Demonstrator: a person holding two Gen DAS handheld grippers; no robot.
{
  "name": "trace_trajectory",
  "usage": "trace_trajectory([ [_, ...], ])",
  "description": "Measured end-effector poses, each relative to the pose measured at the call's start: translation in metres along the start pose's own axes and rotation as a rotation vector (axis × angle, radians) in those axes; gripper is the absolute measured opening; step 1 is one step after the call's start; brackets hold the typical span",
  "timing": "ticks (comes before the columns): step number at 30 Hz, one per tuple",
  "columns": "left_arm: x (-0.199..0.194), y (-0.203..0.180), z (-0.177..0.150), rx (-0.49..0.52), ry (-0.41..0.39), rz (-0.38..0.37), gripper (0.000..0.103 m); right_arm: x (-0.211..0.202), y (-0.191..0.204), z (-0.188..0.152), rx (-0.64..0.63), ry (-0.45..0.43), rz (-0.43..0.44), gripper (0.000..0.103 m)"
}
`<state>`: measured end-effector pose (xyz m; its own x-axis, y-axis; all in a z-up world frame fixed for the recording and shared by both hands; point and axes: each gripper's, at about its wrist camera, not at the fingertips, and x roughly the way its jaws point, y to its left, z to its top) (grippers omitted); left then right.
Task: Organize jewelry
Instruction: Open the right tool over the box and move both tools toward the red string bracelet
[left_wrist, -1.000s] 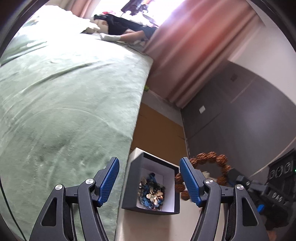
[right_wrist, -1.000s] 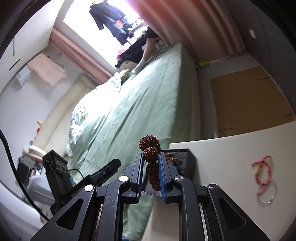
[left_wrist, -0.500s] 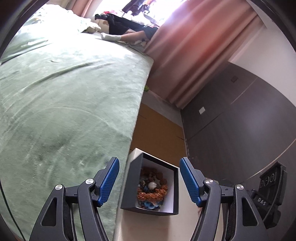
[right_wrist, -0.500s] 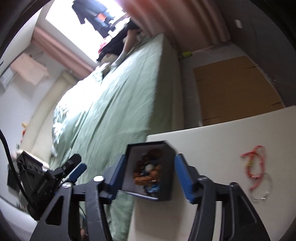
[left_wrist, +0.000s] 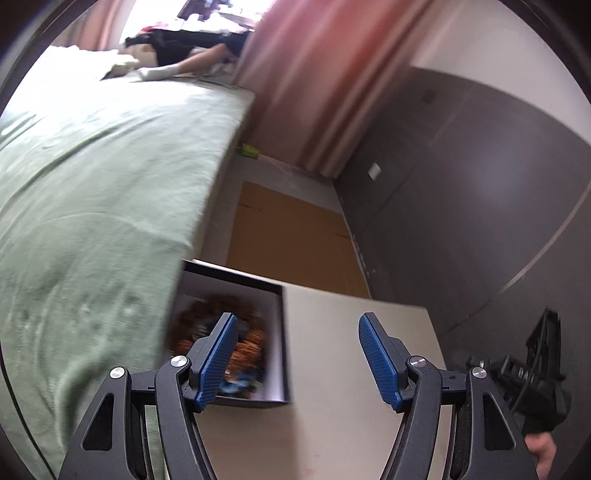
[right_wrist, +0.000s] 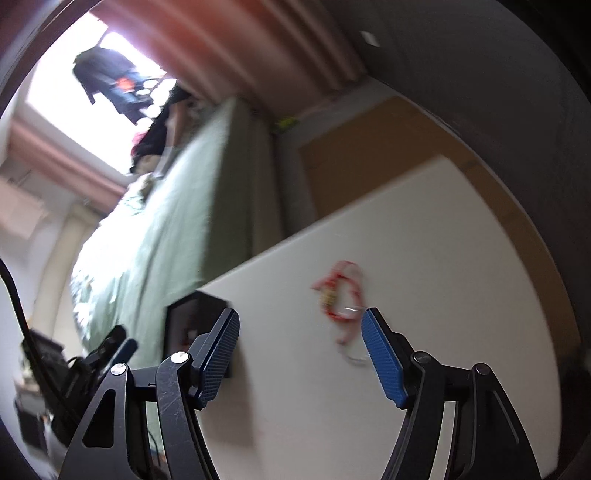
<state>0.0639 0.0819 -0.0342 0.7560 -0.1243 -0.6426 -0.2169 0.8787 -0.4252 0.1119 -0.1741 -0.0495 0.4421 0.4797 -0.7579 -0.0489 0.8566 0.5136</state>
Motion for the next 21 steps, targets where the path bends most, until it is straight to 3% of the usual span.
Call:
trace_trajectory([
  [6, 0.025, -0.046, -0.02, 0.155, 0.073, -0.021, 0.069, 0.0, -0.025, 0.007, 0.061, 0.009, -0.012, 0.069],
  [9, 0.04, -0.057, -0.028, 0.162, 0.129, -0.033, 0.068, 0.002, -0.029, 0.007, 0.074, 0.023, -0.01, 0.069],
  [13, 0.053, -0.07, -0.035, 0.181, 0.187, -0.023, 0.057, -0.001, -0.04, 0.007, 0.098, 0.028, -0.013, 0.069],
  [21, 0.078, -0.11, -0.05, 0.281, 0.269, 0.042, 0.057, -0.011, -0.059, 0.009, 0.15, 0.025, 0.007, 0.069],
])
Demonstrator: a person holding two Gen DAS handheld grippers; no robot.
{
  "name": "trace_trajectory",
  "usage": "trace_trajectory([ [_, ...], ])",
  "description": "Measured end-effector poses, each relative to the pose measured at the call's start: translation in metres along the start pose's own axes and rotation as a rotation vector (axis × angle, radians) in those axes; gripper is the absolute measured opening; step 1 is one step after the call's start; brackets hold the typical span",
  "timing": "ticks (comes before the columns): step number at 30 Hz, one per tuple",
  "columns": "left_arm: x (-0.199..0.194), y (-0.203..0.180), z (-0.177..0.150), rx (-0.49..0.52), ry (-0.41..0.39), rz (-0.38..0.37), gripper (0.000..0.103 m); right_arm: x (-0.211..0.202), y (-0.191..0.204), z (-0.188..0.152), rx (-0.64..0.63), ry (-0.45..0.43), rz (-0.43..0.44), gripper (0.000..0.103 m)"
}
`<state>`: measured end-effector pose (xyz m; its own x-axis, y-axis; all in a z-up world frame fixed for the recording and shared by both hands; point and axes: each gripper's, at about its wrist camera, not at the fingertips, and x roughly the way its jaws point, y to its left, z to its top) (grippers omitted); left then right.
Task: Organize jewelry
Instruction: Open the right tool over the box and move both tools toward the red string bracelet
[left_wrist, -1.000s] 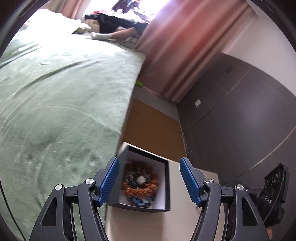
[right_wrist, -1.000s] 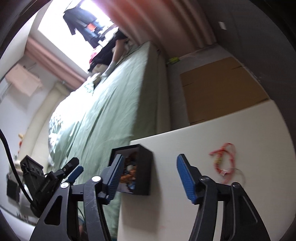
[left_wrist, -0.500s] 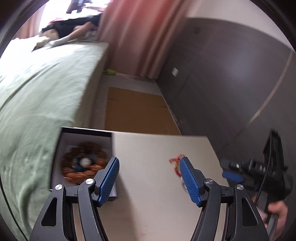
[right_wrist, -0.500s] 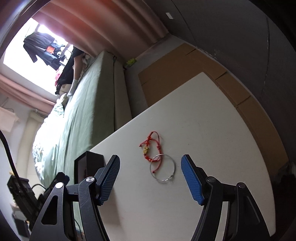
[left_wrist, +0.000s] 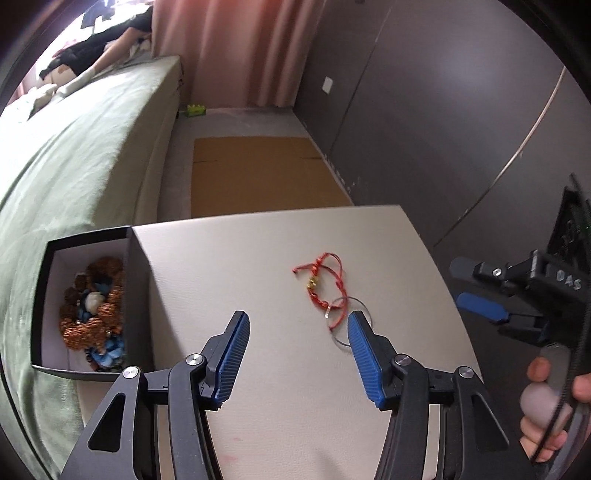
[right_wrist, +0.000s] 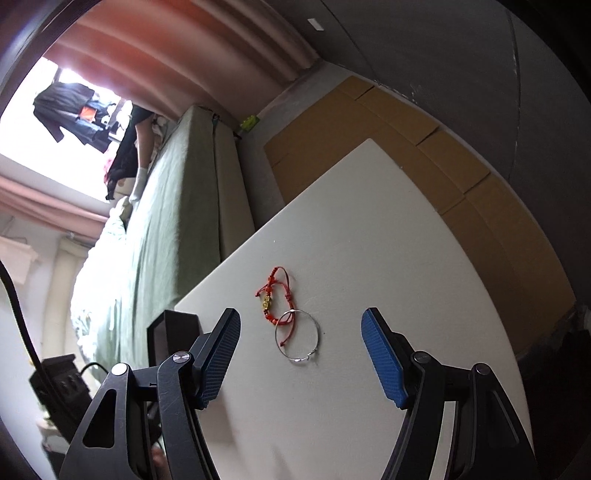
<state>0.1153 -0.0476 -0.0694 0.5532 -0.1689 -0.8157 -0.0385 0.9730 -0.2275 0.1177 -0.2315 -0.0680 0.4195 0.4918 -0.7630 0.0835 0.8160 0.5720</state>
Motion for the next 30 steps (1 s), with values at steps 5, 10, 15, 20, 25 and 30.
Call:
trace_trajectory([
  [5, 0.015, -0.025, 0.001, 0.044, 0.036, 0.012, 0.057, -0.009, -0.013, 0.002, 0.035, -0.005, -0.001, 0.069],
  [10, 0.026, -0.041, -0.002, 0.072, 0.066, 0.012, 0.057, -0.016, -0.029, 0.003, 0.071, -0.007, 0.01, 0.069],
  [15, 0.035, -0.059, -0.004, 0.147, 0.084, -0.012, 0.046, -0.028, -0.045, 0.008, 0.11, -0.022, 0.033, 0.069],
  [20, 0.051, -0.073, -0.01, 0.235, 0.122, 0.001, 0.041, -0.038, -0.061, 0.014, 0.143, -0.042, 0.036, 0.069],
  [25, 0.065, -0.074, -0.013, 0.259, 0.153, 0.01, 0.033, -0.048, -0.07, 0.015, 0.157, -0.057, 0.034, 0.069],
  [30, 0.075, -0.081, -0.015, 0.293, 0.179, 0.011, 0.033, -0.049, -0.07, 0.015, 0.151, -0.048, 0.039, 0.069],
])
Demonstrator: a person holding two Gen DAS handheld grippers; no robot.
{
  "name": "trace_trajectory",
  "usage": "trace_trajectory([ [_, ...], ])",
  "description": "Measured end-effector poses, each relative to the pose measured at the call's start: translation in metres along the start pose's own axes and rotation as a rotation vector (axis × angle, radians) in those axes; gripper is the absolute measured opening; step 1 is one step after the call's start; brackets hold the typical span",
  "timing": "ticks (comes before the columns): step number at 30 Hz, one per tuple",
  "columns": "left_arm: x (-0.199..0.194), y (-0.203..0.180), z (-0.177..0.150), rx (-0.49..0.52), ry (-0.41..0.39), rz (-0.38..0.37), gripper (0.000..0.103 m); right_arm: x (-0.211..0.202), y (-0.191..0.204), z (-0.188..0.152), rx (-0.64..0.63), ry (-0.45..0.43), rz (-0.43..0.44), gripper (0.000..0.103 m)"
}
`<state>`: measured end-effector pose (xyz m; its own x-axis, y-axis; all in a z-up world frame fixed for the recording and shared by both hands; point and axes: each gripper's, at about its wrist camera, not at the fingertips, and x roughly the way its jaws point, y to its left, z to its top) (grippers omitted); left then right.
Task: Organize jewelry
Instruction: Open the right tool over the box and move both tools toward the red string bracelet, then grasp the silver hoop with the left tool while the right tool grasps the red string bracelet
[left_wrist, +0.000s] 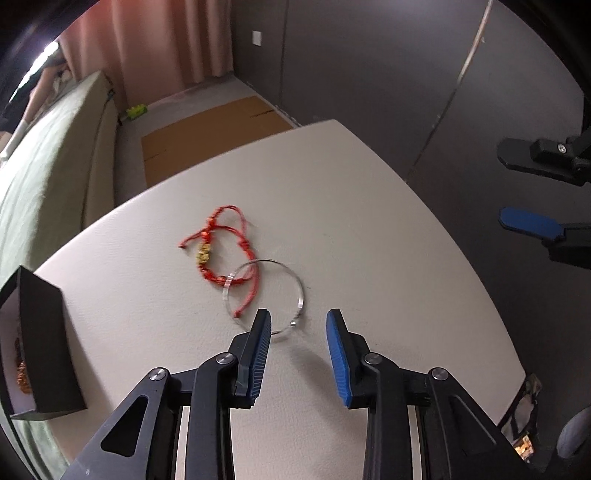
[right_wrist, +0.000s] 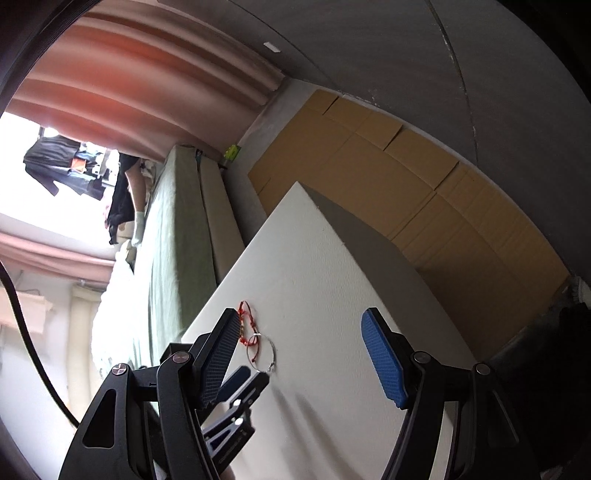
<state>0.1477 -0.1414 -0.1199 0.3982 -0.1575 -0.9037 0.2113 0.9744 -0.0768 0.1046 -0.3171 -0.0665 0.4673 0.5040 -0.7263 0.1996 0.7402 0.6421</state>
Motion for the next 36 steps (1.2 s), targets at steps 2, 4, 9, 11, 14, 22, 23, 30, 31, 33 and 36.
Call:
trace_trajectory([
  [2, 0.005, -0.003, -0.001, 0.021, 0.017, 0.02, 0.031, 0.002, 0.002, -0.001, -0.013, 0.014, -0.001, 0.069],
  [4, 0.01, -0.003, -0.002, 0.021, 0.017, 0.041, 0.023, 0.005, 0.005, -0.002, -0.025, 0.024, -0.001, 0.069],
  [9, 0.008, 0.002, -0.005, 0.01, -0.004, 0.035, 0.0, 0.012, 0.013, -0.005, -0.063, 0.044, -0.013, 0.069],
  [11, 0.005, 0.009, -0.006, -0.02, -0.011, 0.009, 0.0, 0.015, 0.016, -0.006, -0.082, 0.049, -0.021, 0.069],
  [14, -0.008, 0.019, -0.007, -0.052, -0.043, -0.013, 0.0, 0.021, 0.019, -0.008, -0.099, 0.06, -0.032, 0.069],
  [22, -0.049, 0.05, -0.004, -0.12, -0.132, -0.045, 0.0, 0.038, 0.029, -0.012, -0.12, 0.079, -0.048, 0.069],
  [23, -0.055, 0.055, -0.004, -0.135, -0.147, -0.055, 0.0, 0.04, 0.03, -0.013, -0.12, 0.081, -0.046, 0.069],
  [30, -0.089, 0.088, -0.01, -0.212, -0.239, -0.051, 0.0, 0.059, 0.05, -0.019, -0.158, 0.103, -0.034, 0.069],
  [31, -0.092, 0.093, -0.011, -0.226, -0.25, -0.053, 0.0, 0.062, 0.054, -0.022, -0.17, 0.105, -0.035, 0.068],
  [33, -0.098, 0.106, -0.016, -0.264, -0.273, -0.063, 0.0, 0.07, 0.064, -0.026, -0.202, 0.111, -0.034, 0.065],
  [36, -0.106, 0.125, -0.026, -0.325, -0.312, -0.061, 0.0, 0.08, 0.077, -0.032, -0.244, 0.117, -0.02, 0.056],
])
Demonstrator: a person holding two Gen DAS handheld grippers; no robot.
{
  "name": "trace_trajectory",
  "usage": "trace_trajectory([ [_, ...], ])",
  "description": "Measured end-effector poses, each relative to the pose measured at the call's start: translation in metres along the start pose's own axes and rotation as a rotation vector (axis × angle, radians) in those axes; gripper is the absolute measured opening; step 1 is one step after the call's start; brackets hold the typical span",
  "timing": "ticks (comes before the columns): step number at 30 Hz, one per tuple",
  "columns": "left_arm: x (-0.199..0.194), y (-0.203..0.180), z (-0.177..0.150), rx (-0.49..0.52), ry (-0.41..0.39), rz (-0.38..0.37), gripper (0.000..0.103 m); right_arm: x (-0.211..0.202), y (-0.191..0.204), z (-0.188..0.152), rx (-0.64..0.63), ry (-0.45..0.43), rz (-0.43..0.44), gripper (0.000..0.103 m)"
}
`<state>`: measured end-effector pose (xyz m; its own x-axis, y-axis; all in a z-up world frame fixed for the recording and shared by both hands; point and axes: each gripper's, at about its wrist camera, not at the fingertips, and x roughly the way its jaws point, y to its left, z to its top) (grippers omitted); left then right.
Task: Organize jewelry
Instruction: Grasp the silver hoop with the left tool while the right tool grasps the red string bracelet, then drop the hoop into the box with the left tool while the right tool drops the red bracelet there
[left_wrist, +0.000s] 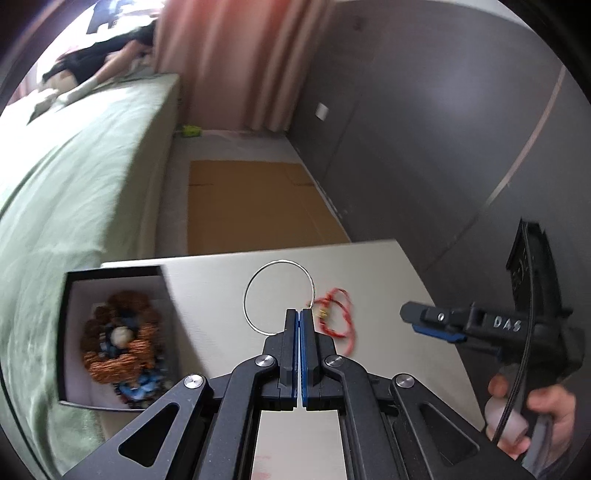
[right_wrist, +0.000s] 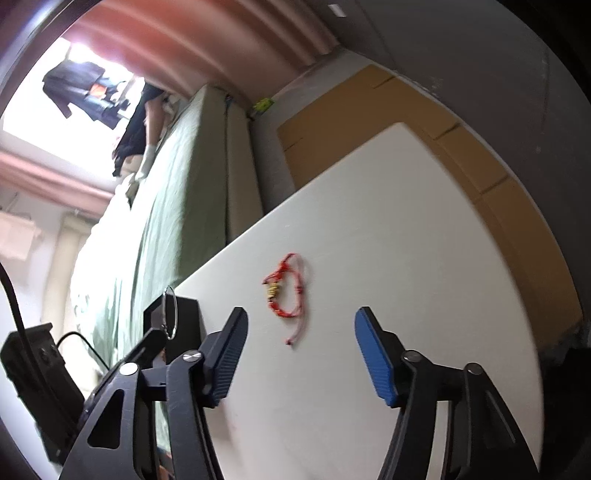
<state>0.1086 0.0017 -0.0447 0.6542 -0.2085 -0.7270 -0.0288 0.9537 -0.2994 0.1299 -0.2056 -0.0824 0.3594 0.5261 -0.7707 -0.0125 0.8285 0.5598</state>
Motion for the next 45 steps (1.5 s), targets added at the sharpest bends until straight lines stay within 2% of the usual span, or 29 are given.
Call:
trace_trajectory([
  [4, -0.014, 0.029, -0.001, -0.086, -0.044, -0.006, 0.0, 0.014, 0.019, 0.0, -0.049, -0.003, 0.004, 0.044],
  [8, -0.034, 0.049, 0.004, -0.127, -0.089, -0.004, 0.0, 0.036, 0.034, 0.001, -0.086, 0.003, -0.014, 0.04],
  [10, -0.043, 0.06, 0.004, -0.153, -0.105, -0.005, 0.0, 0.05, 0.04, 0.001, -0.104, 0.018, -0.031, 0.033],
  [12, -0.047, 0.072, 0.004, -0.178, -0.111, 0.001, 0.0, 0.06, 0.046, 0.002, -0.115, 0.024, -0.043, 0.031],
  [17, -0.052, 0.095, 0.0, -0.23, -0.101, 0.007, 0.0, 0.077, 0.057, 0.004, -0.145, 0.014, -0.139, 0.031],
  [21, -0.052, 0.106, -0.004, -0.248, -0.086, 0.01, 0.0, 0.089, 0.068, 0.001, -0.207, 0.0, -0.292, 0.028],
  [23, -0.052, 0.109, -0.006, -0.255, -0.078, 0.013, 0.0, 0.091, 0.073, 0.0, -0.229, -0.015, -0.337, 0.024],
  [24, -0.051, 0.111, -0.006, -0.257, -0.068, 0.016, 0.0, 0.093, 0.076, -0.001, -0.25, -0.02, -0.371, 0.014],
  [25, -0.049, 0.112, -0.005, -0.248, -0.06, 0.018, 0.0, 0.094, 0.078, -0.002, -0.264, -0.012, -0.371, 0.01],
  [29, -0.05, 0.109, -0.003, -0.215, -0.036, 0.008, 0.001, 0.09, 0.078, -0.004, -0.239, -0.004, -0.319, 0.009],
  [33, -0.056, 0.121, -0.005, -0.256, -0.042, 0.013, 0.006, 0.07, 0.086, -0.006, -0.239, -0.039, -0.232, 0.009],
  [36, -0.063, 0.134, -0.006, -0.306, -0.055, 0.019, 0.028, 0.058, 0.098, -0.012, -0.259, -0.066, -0.167, 0.009],
  [37, -0.067, 0.136, -0.006, -0.317, -0.066, 0.022, 0.042, 0.053, 0.103, -0.014, -0.266, -0.074, -0.143, 0.009],
  [38, -0.071, 0.138, -0.006, -0.325, -0.081, 0.024, 0.051, 0.048, 0.107, -0.015, -0.273, -0.081, -0.12, 0.009],
  [40, -0.08, 0.142, -0.005, -0.331, -0.113, 0.031, 0.055, 0.042, 0.117, -0.02, -0.291, -0.097, -0.082, 0.009],
  [45, -0.092, 0.154, -0.005, -0.355, -0.135, 0.051, 0.055, 0.036, 0.148, -0.027, -0.329, -0.126, 0.031, 0.009],
])
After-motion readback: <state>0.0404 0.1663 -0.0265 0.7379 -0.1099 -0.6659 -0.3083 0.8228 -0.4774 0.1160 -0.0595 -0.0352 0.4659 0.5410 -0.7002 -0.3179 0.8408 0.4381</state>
